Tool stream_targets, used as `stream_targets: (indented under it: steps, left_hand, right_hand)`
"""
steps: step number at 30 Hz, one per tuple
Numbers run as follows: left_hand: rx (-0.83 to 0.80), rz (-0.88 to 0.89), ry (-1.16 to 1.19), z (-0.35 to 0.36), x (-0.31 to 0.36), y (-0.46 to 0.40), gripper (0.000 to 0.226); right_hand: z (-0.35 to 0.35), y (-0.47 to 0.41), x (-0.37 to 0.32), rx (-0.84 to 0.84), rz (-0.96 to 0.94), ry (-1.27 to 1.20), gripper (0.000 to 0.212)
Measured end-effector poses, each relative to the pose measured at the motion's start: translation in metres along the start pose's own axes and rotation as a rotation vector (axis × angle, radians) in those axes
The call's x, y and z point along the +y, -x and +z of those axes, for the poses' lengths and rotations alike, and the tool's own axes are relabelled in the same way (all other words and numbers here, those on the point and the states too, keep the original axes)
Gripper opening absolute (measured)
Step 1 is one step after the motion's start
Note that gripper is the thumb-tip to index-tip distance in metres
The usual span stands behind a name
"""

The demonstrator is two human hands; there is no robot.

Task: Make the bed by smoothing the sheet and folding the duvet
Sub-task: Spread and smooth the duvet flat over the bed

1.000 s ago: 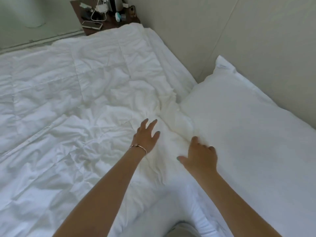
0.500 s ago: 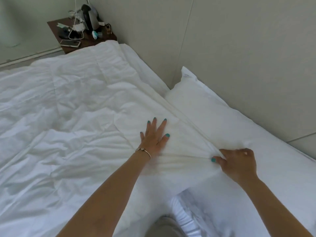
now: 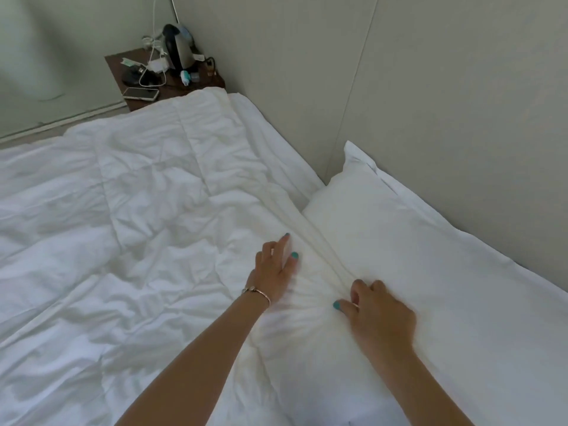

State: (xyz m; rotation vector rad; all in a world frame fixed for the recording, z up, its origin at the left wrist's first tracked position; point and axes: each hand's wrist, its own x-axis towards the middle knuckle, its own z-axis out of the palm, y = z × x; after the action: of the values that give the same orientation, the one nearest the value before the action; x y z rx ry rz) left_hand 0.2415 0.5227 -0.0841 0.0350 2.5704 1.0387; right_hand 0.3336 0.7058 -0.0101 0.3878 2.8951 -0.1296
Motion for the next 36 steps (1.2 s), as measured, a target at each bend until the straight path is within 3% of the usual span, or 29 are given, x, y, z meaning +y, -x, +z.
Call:
stream_targets:
  steps: [3,8,10,12,15,19,22,25,28,29,32,33,34,35,36]
  left_hand:
    - [0.155,-0.275,-0.075,-0.004,0.026,-0.062,0.067]
    - [0.220,-0.668,-0.206,-0.005,0.033,-0.147,0.083]
    - [0.218,-0.774,-0.168,-0.009,0.013,-0.155,0.071]
    - [0.169,-0.708,-0.121,-0.010,-0.008,-0.153,0.040]
    - [0.271,-0.441,0.161,-0.018,-0.020,-0.134,0.014]
    - [0.454,-0.108,0.411,-0.052,0.017,-0.121,0.024]
    - [0.480,0.036,0.476,-0.060,0.040,-0.137,0.023]
    - [0.299,-0.057,0.323,-0.026,0.021,-0.167,0.039]
    - [0.200,-0.206,0.273,0.004,0.004,-0.186,0.043]
    - [0.201,-0.225,0.292,0.005,0.006,-0.191,0.045]
    - [0.026,-0.236,0.303,-0.004,0.020,-0.197,0.054]
    - [-0.037,-0.215,0.268,-0.007,0.024,-0.191,0.051]
    - [-0.062,-0.158,0.207,-0.009,0.025,-0.180,0.049]
    - [-0.031,-0.087,0.152,-0.012,0.027,-0.163,0.048]
    - [0.028,-0.020,0.125,-0.012,0.025,-0.143,0.048]
  right_hand:
    - [0.012,0.003,0.017,0.057,-0.048,0.004,0.040]
    - [0.041,-0.007,0.031,0.156,-0.025,-0.135,0.032]
    - [0.051,-0.011,0.037,0.263,-0.072,-0.217,0.032]
    - [0.055,-0.015,0.040,0.342,-0.125,-0.240,0.030]
    - [0.053,-0.017,0.040,0.378,-0.165,-0.268,0.032]
    - [0.049,-0.025,0.047,0.404,-0.248,-0.343,0.030]
    - [0.052,-0.030,0.049,0.351,-0.274,-0.359,0.028]
    - [0.052,-0.035,0.053,0.275,-0.272,-0.394,0.032]
    - [0.050,-0.039,0.042,0.416,-0.322,-0.460,0.027]
    - [0.048,-0.038,0.030,0.420,-0.233,-0.449,0.024]
    - [0.048,-0.024,0.017,0.254,0.089,-0.517,0.061]
    - [0.039,-0.017,0.018,0.172,0.042,-0.408,0.050]
    - [0.041,-0.015,0.012,0.283,0.010,-0.307,0.033]
    - [0.029,-0.006,0.009,0.247,-0.005,-0.299,0.071]
    - [0.027,0.008,0.014,0.237,-0.005,-0.268,0.082]
